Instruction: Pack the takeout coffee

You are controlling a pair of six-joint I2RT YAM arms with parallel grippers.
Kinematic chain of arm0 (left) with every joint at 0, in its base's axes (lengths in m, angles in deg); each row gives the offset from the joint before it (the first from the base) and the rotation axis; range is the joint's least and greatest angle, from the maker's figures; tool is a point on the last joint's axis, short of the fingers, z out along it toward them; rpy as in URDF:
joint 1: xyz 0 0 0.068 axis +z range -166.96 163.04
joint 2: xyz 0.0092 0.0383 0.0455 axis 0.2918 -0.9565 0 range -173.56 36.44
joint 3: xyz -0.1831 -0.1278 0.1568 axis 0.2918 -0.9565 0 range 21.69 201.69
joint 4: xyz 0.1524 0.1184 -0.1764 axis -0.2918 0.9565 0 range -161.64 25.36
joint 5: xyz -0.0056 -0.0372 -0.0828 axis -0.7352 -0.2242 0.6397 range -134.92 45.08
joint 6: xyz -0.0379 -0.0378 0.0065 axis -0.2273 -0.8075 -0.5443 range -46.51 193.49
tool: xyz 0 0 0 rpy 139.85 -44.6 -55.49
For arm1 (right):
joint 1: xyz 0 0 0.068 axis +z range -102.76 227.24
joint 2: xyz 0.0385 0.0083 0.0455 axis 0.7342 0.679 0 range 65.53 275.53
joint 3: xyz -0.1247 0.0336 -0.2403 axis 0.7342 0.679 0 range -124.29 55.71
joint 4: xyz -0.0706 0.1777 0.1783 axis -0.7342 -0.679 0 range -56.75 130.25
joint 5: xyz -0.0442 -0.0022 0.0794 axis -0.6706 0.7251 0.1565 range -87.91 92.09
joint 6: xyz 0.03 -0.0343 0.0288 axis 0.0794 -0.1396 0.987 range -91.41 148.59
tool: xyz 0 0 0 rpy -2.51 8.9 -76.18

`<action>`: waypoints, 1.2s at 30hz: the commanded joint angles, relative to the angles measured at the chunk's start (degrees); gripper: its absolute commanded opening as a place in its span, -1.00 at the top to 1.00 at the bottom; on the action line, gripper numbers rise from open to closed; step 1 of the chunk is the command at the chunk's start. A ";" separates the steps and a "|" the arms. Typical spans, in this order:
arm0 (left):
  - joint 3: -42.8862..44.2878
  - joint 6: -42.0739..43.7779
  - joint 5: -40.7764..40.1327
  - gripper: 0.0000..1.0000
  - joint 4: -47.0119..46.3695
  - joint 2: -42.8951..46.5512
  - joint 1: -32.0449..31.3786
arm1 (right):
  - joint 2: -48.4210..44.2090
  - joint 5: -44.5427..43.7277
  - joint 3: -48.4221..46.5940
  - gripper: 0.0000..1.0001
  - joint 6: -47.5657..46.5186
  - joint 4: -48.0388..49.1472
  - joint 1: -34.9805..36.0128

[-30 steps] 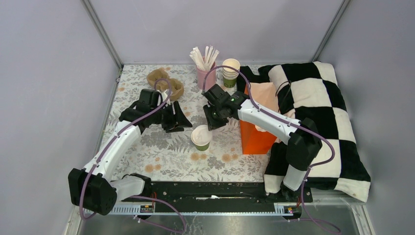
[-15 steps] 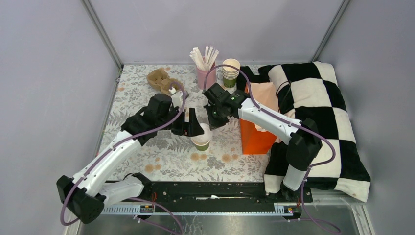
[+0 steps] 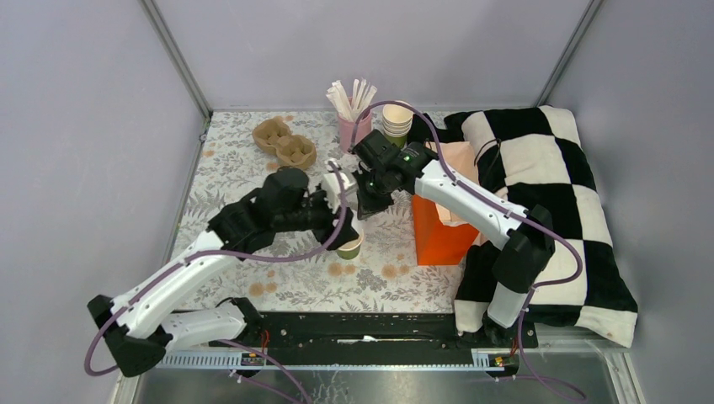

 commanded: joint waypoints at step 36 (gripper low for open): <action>-0.91 13.78 -29.63 1.00 0.83 -3.29 -16.76 | -1.87 8.03 -3.75 1.00 4.49 0.58 -0.96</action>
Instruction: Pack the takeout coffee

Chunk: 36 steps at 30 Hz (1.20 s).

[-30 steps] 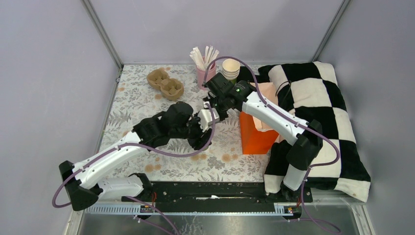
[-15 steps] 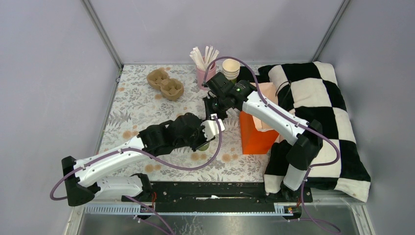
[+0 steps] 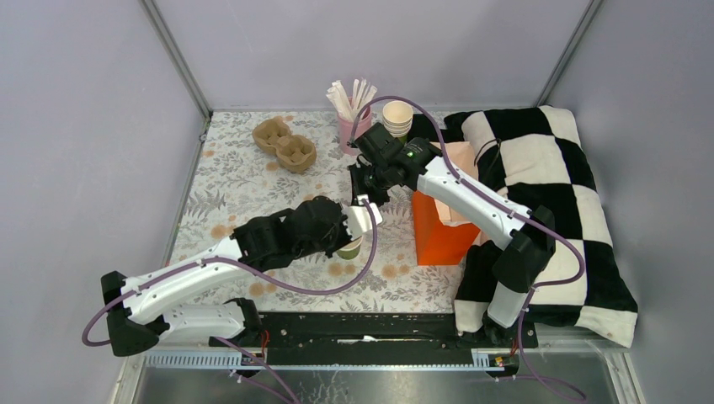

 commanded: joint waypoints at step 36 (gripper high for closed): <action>-31.50 -120.21 53.41 1.00 -87.48 3.41 53.69 | -14.60 2.24 12.78 -0.99 2.21 32.19 -1.45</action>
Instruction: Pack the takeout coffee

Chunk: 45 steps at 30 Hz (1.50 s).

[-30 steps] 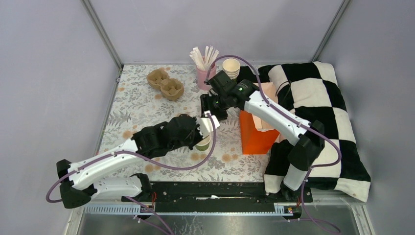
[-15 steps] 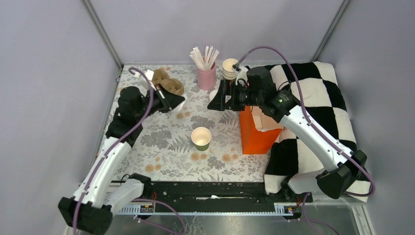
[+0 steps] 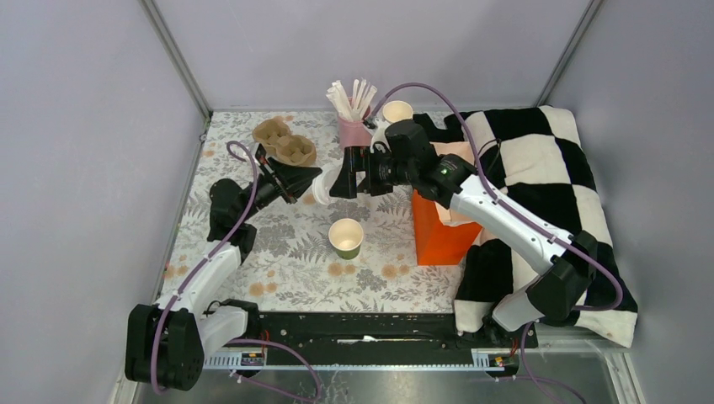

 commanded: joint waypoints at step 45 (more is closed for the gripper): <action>-1.76 -7.73 -1.01 1.00 -10.99 -0.72 0.14 | 5.32 -7.28 -7.73 -0.64 -1.98 5.02 5.12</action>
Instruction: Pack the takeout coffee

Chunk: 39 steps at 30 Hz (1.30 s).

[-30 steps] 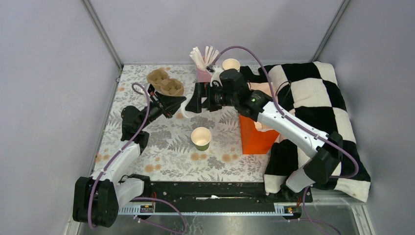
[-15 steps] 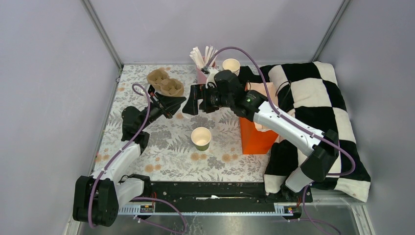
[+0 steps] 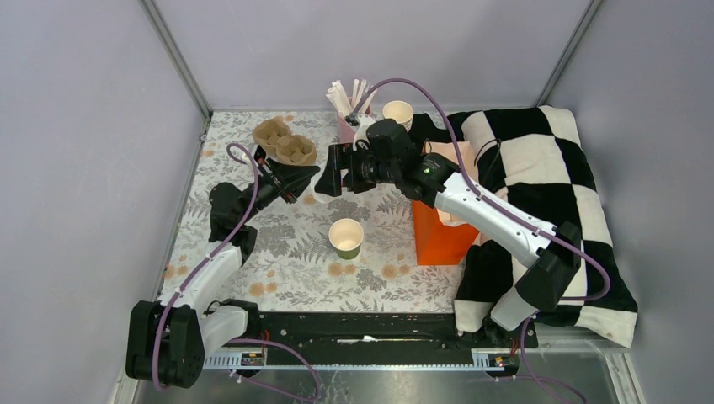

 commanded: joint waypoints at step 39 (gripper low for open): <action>30.49 68.72 -32.92 -0.79 93.91 8.62 8.88 | 31.30 -18.92 -37.08 -0.59 -13.59 -57.81 10.40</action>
